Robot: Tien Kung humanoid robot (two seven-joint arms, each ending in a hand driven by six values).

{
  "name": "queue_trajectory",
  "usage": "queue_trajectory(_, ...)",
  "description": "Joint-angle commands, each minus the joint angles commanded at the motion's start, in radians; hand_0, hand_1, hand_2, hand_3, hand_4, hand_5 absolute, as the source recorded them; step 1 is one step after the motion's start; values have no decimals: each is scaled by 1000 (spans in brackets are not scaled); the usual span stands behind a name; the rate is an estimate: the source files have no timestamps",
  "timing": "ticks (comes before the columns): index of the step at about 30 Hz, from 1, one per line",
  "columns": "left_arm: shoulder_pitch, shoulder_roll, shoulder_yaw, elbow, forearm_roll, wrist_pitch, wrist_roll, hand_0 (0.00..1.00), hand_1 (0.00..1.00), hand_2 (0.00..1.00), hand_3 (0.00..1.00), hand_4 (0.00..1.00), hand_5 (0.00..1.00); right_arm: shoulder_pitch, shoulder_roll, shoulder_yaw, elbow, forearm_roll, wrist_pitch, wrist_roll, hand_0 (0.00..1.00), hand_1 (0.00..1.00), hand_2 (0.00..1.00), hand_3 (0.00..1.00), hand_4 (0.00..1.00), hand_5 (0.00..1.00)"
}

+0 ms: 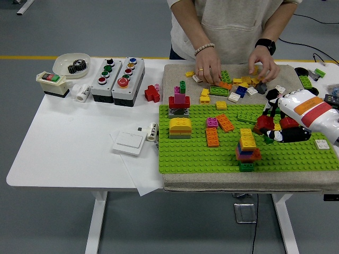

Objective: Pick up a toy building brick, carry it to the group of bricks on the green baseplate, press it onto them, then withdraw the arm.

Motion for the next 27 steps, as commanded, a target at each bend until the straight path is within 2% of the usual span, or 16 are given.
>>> queue_trajectory(9, 1, 1, -1, 0, 3, 0, 0, 738, 726, 720, 590, 640, 664, -5, 5, -25, 52, -11, 30, -37, 169, 354, 470, 511, 693, 456)
queue_trajectory(27, 4, 2, -9, 1, 16, 1, 5, 739, 726, 720, 589, 640, 663, 16, 10, -84, 41, -18, 40, -35, 171, 354, 474, 514, 737, 491)
